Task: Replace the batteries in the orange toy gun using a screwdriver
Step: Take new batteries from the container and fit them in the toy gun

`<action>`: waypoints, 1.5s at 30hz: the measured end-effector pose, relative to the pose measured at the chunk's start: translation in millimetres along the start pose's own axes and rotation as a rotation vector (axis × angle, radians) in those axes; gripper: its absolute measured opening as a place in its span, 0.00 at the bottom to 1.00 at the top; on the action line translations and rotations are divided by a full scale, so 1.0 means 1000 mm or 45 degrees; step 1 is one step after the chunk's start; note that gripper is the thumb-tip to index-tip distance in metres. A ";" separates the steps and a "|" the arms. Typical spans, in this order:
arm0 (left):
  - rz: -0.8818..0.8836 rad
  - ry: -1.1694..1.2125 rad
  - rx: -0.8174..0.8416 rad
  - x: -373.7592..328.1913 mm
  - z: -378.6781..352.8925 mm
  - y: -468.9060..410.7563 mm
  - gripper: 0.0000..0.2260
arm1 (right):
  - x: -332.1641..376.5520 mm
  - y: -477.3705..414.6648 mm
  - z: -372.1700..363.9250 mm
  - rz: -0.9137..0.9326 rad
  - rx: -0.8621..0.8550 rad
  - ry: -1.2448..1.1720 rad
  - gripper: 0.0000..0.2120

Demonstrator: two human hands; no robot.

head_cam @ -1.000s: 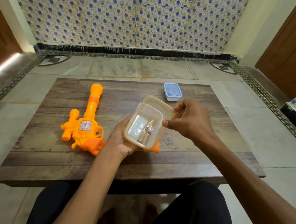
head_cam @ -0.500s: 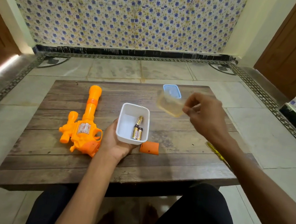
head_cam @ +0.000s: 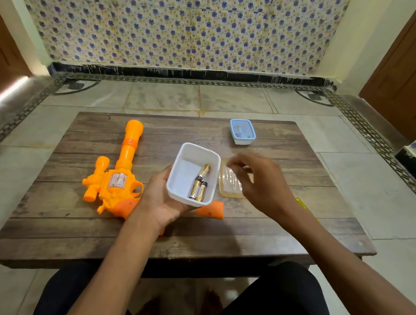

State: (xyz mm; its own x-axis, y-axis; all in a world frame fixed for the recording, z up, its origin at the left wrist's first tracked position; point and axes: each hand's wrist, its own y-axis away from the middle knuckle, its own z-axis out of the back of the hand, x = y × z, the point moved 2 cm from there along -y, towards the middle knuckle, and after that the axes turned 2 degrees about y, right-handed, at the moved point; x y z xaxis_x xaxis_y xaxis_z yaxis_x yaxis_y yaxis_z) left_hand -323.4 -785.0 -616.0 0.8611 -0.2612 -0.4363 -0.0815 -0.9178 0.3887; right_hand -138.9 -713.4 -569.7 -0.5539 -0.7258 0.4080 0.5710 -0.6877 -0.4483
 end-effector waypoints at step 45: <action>0.115 0.080 -0.017 -0.014 -0.007 -0.001 0.23 | -0.046 0.004 -0.028 -0.474 0.368 0.288 0.08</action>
State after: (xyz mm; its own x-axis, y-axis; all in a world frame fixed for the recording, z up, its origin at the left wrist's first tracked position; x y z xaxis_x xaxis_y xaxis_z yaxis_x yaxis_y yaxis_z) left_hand -331.9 -778.9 -604.8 0.8804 -0.3229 -0.3474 -0.1538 -0.8872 0.4349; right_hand -127.8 -682.6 -612.5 -0.8500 -0.4319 0.3016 0.4367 -0.8979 -0.0550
